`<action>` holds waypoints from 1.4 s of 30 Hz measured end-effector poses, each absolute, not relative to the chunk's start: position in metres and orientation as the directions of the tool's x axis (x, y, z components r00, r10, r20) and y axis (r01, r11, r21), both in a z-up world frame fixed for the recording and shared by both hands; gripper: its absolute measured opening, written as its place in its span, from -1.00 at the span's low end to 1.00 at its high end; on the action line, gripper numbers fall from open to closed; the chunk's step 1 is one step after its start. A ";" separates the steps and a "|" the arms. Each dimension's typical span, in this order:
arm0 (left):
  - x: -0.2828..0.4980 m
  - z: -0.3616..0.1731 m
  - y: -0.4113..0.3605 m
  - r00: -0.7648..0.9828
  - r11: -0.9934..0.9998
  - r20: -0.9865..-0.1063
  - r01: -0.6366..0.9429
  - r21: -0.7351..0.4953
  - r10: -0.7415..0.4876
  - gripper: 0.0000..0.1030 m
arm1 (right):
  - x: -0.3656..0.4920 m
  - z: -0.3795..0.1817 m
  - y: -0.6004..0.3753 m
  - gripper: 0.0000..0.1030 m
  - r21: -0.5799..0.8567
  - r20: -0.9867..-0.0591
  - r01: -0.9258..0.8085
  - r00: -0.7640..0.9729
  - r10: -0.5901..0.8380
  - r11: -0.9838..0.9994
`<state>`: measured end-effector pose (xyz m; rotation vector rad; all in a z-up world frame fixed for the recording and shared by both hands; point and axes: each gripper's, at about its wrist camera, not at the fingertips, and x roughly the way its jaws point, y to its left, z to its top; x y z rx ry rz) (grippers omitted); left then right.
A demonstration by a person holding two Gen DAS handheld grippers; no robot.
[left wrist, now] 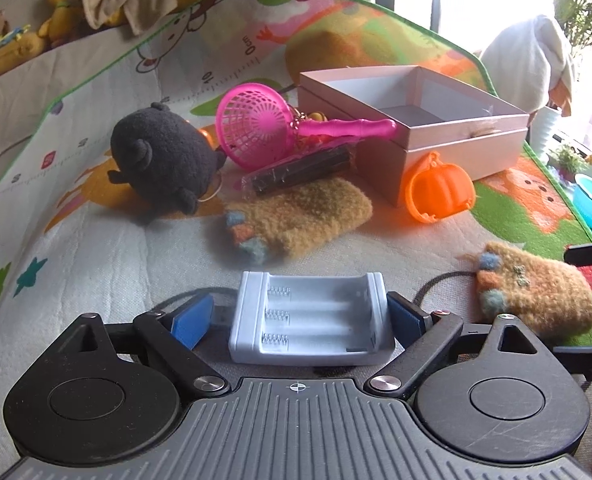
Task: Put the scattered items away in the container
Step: 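Close the right tool on the tan mitten while the left tool holds the charger, then carry charger and mitten into the pink box and open both tools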
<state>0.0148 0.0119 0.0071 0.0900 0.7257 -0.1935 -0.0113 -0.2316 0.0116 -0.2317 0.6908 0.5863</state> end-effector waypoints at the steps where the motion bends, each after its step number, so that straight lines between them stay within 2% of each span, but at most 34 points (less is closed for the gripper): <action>1: 0.011 0.008 0.011 0.727 0.977 -0.670 0.212 0.009 -0.152 0.83 | -0.012 0.013 -0.231 1.00 -0.021 -0.655 -0.586 0.621 0.431 0.810; 3: 0.003 0.009 0.008 0.717 0.973 -0.675 0.230 -0.004 -0.173 0.83 | -0.013 0.017 -0.229 0.91 -0.037 -0.646 -0.604 0.623 0.442 0.796; 5: -0.008 0.011 0.004 0.710 0.966 -0.676 0.257 -0.017 -0.201 0.83 | -0.009 0.020 -0.227 0.66 -0.026 -0.654 -0.617 0.606 0.453 0.787; 9: -0.023 0.012 -0.004 0.688 0.950 -0.678 0.307 -0.052 -0.259 0.84 | 0.000 0.022 -0.225 0.36 0.012 -0.681 -0.623 0.568 0.463 0.782; 11: -0.029 0.013 -0.008 0.684 0.945 -0.675 0.323 -0.057 -0.275 0.83 | 0.000 0.026 -0.226 0.11 0.016 -0.689 -0.627 0.557 0.463 0.779; 14: -0.033 0.017 -0.013 0.681 0.937 -0.667 0.341 -0.076 -0.302 0.83 | -0.003 0.030 -0.232 0.03 0.020 -0.696 -0.622 0.553 0.457 0.783; 23: -0.030 0.036 -0.039 0.703 0.913 -0.620 0.404 -0.053 -0.348 0.83 | -0.007 0.053 -0.274 -0.02 -0.035 -0.659 -0.534 0.648 0.383 0.845; 32: 0.008 0.068 -0.075 0.759 0.875 -0.535 0.480 0.072 -0.372 0.84 | 0.013 0.075 -0.297 0.00 -0.046 -0.631 -0.491 0.689 0.356 0.870; 37: 0.053 0.080 -0.083 0.782 0.870 -0.509 0.479 0.120 -0.361 0.84 | 0.058 0.104 -0.301 0.00 -0.036 -0.566 -0.450 0.745 0.353 0.892; 42: 0.113 0.086 -0.090 0.789 0.870 -0.488 0.481 0.111 -0.374 0.84 | 0.130 0.123 -0.296 0.00 0.022 -0.533 -0.430 0.759 0.375 0.902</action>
